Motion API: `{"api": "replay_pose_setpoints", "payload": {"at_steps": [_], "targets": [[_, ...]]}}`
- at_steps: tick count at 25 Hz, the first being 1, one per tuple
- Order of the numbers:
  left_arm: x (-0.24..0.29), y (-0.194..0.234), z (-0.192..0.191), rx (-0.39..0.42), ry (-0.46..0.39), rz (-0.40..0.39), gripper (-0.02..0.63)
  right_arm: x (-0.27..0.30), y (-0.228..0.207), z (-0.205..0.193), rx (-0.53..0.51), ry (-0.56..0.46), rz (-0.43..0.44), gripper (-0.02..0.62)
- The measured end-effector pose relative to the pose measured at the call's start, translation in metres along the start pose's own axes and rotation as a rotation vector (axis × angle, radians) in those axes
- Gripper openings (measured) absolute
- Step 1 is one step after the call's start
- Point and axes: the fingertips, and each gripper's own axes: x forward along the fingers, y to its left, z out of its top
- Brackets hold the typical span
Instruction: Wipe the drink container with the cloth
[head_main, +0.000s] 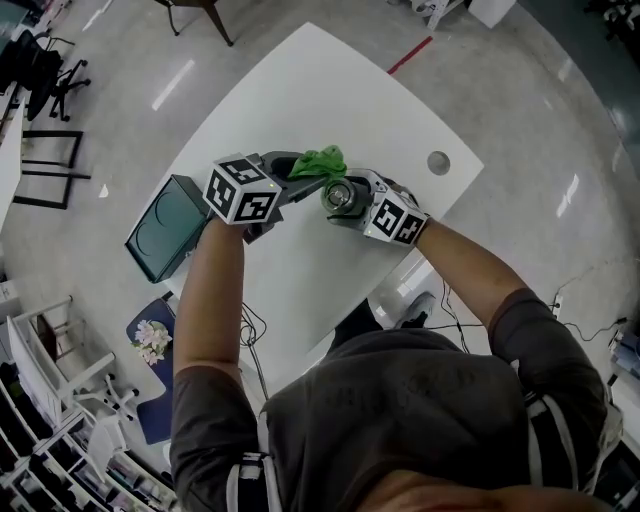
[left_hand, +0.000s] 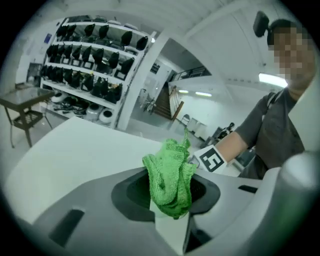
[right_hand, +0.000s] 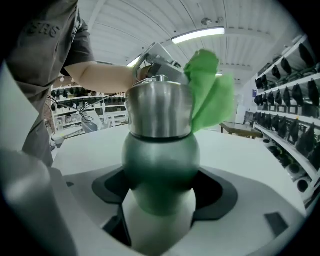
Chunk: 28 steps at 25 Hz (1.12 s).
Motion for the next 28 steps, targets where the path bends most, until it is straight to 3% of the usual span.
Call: {"api": "replay_pose_setpoints", "payload": {"at_steps": [10,13,16,21,28], "targets": [[0.056,-0.031,0.018,-0.051,0.215,-0.413,0.109,-0.001,-0.001,0.003,-0.008,-0.006,0.005,0.364],[0.061,-0.036,0.018,-0.07,0.256,-0.492,0.109,-0.003,0.0,0.002,-0.007,-0.005,0.008,0.364],[0.05,-0.027,0.02,-0.126,0.208,-0.497,0.109,-0.004,-0.001,0.003,-0.008,-0.005,0.018,0.364],[0.007,-0.007,0.002,-0.252,0.043,-0.439,0.109,-0.005,-0.001,0.001,0.003,-0.009,0.027,0.364],[-0.021,-0.032,-0.049,-0.343,-0.106,-0.358,0.109,-0.001,0.003,-0.003,0.019,0.006,0.03,0.364]]}}
